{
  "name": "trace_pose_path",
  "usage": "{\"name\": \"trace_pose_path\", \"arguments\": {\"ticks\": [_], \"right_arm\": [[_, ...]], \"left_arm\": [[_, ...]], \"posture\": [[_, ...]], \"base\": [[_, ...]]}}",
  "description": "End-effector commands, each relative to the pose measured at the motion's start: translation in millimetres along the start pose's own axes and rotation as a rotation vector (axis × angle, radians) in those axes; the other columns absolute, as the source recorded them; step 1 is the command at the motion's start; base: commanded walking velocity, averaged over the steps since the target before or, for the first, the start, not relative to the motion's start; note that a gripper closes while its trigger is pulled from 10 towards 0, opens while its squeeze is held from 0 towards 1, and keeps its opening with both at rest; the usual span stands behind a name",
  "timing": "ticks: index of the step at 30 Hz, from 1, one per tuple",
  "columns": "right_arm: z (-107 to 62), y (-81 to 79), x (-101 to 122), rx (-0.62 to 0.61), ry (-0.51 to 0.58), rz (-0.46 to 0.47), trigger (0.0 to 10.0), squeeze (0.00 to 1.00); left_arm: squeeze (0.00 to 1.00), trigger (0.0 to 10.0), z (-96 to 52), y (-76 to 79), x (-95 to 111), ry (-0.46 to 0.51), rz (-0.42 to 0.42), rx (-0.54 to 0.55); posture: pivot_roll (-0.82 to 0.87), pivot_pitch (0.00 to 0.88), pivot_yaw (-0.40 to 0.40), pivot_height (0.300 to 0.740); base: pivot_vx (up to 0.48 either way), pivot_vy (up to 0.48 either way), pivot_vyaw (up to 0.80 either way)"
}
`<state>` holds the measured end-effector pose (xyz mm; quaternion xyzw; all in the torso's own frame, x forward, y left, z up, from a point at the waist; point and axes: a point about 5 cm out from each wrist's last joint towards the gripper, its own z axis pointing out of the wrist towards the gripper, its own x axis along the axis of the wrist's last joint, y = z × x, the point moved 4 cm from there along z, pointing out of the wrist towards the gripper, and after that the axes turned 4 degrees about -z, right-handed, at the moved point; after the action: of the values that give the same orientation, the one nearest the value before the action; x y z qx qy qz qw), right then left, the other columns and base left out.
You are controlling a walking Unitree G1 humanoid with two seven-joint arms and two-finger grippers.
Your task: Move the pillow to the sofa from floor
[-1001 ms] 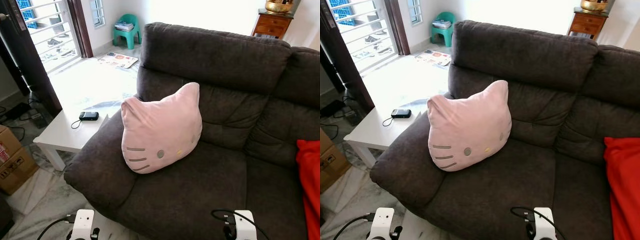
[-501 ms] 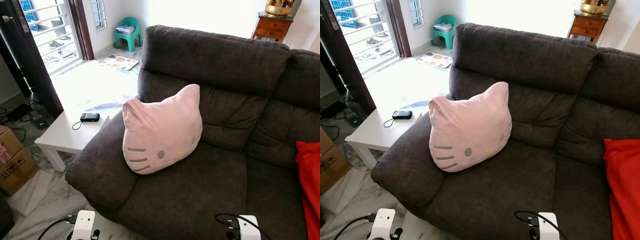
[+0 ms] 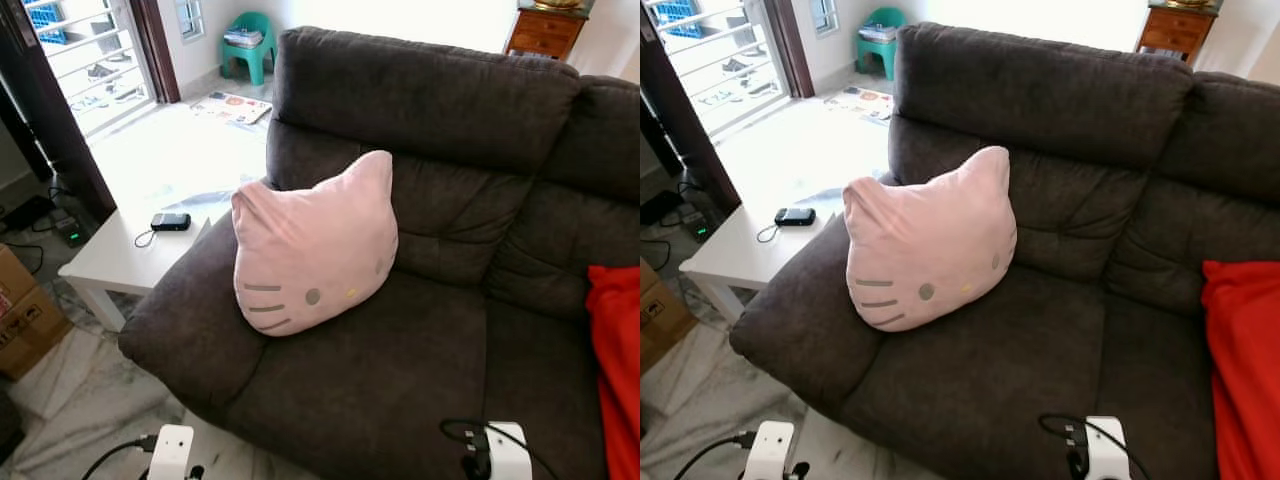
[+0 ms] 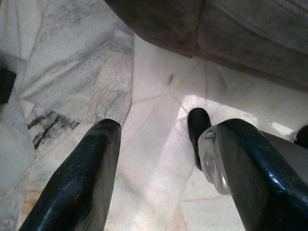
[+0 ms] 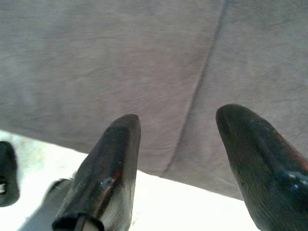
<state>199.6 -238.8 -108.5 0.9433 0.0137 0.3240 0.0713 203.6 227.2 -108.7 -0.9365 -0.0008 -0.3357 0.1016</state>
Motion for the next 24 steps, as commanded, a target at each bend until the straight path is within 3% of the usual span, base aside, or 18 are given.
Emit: {"name": "trace_pose_path", "arguments": {"ticks": [1, 8, 13, 24], "right_arm": [[0.9, -9.6, -2.0, 0.008, -0.018, 0.002, 10.0, 0.00], [3.0, -25.6, 3.0, 0.024, -0.014, 0.001, 10.0, 0.00], [1.5, -16.4, -1.8, 0.015, -0.022, 0.001, 10.0, 0.00], [1.0, -12.3, -2.9, 0.005, -0.021, 0.010, 10.0, 0.00]], "left_arm": [[0.00, 10.0, -1.2, -0.7, -8.2, -0.034, 0.016, -0.002], [0.00, 10.0, -1.2, -0.3, -8.6, -0.037, 0.011, -0.002], [0.00, 10.0, -1.3, -0.8, -9.3, -0.041, 0.008, 0.000], [0.00, 10.0, -1.6, -1.3, -11.1, -0.048, 0.007, 0.001]], "posture": [[0.00, 0.066, -0.055, 0.740], [0.00, 0.071, -0.059, 0.740], [0.00, 0.074, -0.062, 0.740], [0.00, 0.076, -0.066, 0.740]], "base": [[-0.281, 0.000, 0.00], [-0.282, 0.000, 0.00], [-0.285, 0.000, 0.00], [-0.282, 0.000, 0.00]]}}
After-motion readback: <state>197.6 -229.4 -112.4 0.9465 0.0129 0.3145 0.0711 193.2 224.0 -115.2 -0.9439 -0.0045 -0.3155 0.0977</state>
